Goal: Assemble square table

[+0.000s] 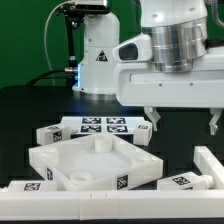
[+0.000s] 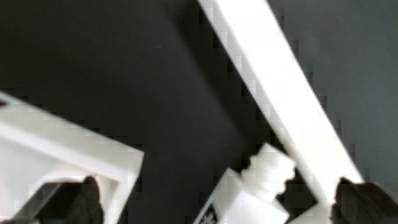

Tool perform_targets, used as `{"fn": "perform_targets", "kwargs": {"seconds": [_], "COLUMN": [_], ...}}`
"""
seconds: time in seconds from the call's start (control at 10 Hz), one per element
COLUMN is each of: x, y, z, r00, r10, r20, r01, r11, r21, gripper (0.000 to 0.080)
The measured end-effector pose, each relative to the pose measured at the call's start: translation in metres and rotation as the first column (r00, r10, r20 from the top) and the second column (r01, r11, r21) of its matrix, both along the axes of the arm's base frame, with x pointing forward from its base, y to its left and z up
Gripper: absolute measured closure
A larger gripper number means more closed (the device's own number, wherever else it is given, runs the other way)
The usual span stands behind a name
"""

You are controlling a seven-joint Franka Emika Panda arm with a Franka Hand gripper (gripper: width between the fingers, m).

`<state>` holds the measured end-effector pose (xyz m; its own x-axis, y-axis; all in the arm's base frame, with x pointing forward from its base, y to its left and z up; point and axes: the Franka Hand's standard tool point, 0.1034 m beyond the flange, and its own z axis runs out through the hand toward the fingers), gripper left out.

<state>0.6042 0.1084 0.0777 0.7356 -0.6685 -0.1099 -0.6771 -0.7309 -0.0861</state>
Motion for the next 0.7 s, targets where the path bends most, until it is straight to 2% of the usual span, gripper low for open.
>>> {"fn": "perform_targets", "kwargs": {"seconds": [0.1,0.2,0.7], "x": [0.014,0.020,0.016], "y": [-0.004,-0.016,-0.012], "z": [0.001,0.003,-0.002], "r00": [0.996,0.991,0.991], "r10": [-0.079,-0.127,-0.134], "r20": [0.031,0.040,0.026], "r01": [0.078,0.125,0.134], "r11": [0.997,0.991,0.991], "r21": [0.021,0.038,0.025], "gripper": [0.0150,0.0150,0.0150]}}
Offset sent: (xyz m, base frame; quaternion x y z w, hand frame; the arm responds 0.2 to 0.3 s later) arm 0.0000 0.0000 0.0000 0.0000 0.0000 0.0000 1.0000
